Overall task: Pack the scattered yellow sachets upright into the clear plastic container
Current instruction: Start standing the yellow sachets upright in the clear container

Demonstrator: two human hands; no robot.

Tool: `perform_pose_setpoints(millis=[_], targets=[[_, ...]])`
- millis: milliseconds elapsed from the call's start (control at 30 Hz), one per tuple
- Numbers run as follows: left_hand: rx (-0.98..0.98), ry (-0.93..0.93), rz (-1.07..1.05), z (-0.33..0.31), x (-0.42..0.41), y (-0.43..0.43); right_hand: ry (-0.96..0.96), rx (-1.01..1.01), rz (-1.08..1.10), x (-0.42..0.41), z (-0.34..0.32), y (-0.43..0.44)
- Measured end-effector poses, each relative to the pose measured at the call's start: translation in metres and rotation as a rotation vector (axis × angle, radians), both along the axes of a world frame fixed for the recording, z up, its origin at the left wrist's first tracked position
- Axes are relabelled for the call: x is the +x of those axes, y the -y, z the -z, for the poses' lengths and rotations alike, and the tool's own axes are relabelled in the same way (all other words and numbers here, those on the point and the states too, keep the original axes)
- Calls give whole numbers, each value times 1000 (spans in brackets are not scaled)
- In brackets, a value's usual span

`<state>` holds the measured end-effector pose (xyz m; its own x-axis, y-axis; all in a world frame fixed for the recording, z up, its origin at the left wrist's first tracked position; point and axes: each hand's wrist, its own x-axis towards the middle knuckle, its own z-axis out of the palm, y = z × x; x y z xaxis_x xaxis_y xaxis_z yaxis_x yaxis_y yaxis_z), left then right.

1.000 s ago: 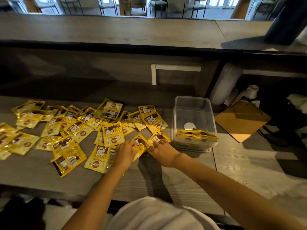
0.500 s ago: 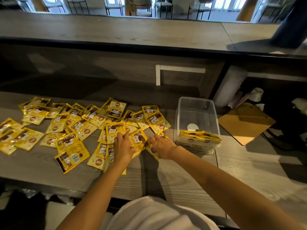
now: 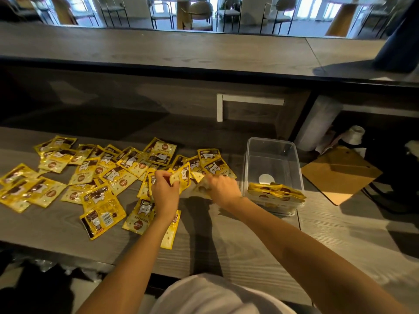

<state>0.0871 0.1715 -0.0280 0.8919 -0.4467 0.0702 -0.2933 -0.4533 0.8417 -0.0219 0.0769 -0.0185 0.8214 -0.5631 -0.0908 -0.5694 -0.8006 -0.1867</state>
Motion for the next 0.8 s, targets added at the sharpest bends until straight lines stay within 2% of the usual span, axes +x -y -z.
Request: perform_pose_setpoints(millis=[100, 300, 467, 567, 667, 800], targets=[[-74, 21, -22, -12, 2, 11, 164, 56, 109, 1, -20, 10], [-93, 157, 94, -42, -14, 50, 554, 58, 360, -13, -56, 44], [-189, 211, 312, -69, -38, 86, 795, 78, 597, -52, -76, 81], [-220, 240, 477, -77, -58, 106, 809, 137, 652, -82, -76, 94], [-197, 279, 652, -74, -78, 119, 726, 165, 672, -110, -71, 99], [-11, 292, 895, -59, -97, 128, 511, 132, 647, -140, -54, 104]])
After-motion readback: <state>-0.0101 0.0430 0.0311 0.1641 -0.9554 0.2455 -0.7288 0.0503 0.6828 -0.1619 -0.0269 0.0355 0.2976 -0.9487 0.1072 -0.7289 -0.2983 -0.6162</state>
